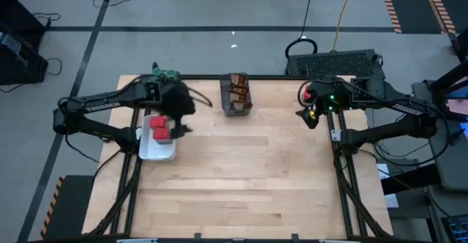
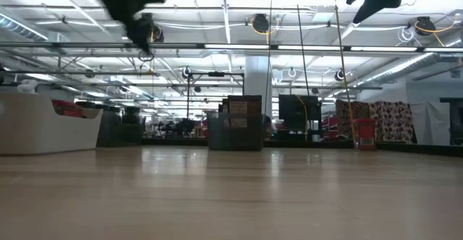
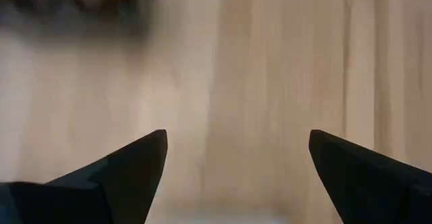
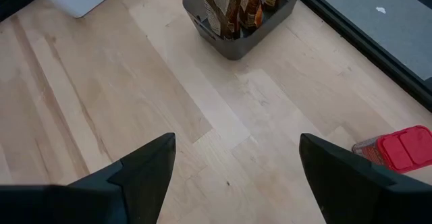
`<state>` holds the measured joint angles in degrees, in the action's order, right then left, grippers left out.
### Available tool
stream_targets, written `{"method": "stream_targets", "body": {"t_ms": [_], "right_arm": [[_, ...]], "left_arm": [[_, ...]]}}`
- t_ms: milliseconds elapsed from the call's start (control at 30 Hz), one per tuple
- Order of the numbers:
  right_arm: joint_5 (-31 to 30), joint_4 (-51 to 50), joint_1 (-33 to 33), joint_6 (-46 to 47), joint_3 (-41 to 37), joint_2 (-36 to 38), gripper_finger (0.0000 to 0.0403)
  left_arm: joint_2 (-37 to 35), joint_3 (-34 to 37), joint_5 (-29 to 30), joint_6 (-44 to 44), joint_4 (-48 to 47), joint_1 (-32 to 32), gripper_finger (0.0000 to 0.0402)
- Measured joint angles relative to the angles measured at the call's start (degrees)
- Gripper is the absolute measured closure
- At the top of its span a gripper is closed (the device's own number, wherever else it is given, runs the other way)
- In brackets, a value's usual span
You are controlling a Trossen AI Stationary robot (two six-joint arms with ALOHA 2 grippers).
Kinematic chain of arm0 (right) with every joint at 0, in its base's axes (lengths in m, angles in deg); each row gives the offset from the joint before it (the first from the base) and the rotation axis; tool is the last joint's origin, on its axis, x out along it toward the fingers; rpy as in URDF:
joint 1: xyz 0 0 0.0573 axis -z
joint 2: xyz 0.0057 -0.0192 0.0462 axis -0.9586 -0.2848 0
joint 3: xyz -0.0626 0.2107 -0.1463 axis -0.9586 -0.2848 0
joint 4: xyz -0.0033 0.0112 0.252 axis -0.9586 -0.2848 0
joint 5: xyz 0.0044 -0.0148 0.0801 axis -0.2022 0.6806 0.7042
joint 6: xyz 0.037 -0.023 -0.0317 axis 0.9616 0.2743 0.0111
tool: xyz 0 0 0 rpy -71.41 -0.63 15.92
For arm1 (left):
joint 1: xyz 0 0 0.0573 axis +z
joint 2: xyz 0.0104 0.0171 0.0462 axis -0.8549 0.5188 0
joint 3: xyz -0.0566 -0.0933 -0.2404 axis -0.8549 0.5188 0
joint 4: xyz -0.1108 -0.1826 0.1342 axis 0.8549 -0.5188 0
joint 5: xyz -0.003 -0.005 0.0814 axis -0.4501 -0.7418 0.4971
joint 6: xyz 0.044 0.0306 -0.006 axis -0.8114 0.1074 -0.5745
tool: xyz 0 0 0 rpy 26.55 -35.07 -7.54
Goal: Sort spices by type
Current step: Put the red seasoning can into the white bin
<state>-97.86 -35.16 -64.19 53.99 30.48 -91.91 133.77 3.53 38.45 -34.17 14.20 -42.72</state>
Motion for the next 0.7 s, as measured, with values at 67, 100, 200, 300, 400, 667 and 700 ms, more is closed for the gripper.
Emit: {"method": "stream_targets", "body": {"t_ms": [67,100,200,300,400,667,700], "right_arm": [[0.0,-0.2,0.0,0.4,0.0,0.0,0.0103],[-0.3,-0.5,0.0,1.0,0.0,0.0,0.0103],[-4.8,-2.7,0.5,7.5,0.0,-0.4,0.0103],[-10.6,-6.3,2.3,16.6,0.0,-1.8,0.0103],[-12.3,-7.7,4.3,22.2,0.0,-4.1,0.0103],[-16.9,-2.2,11.3,17.3,0.0,-12.0,0.0103],[-16.8,-2.1,12.6,18.0,0.0,-13.1,0.0103]], "left_arm": [[0.3,0.0,0.2,1.8,7.8,0.0,0.0036],[0.9,0.0,0.2,3.0,11.5,0.0,0.0036],[3.5,0.0,0.2,7.9,21.0,0.0,0.0036],[6.2,0.0,-0.2,12.0,30.7,0.0,0.0036],[8.5,0.0,-0.5,13.3,37.3,0.0,0.0036],[11.0,0.0,-3.8,13.6,41.2,0.0,0.0036],[11.0,0.0,-4.3,13.7,41.2,0.0,0.0036]]}}
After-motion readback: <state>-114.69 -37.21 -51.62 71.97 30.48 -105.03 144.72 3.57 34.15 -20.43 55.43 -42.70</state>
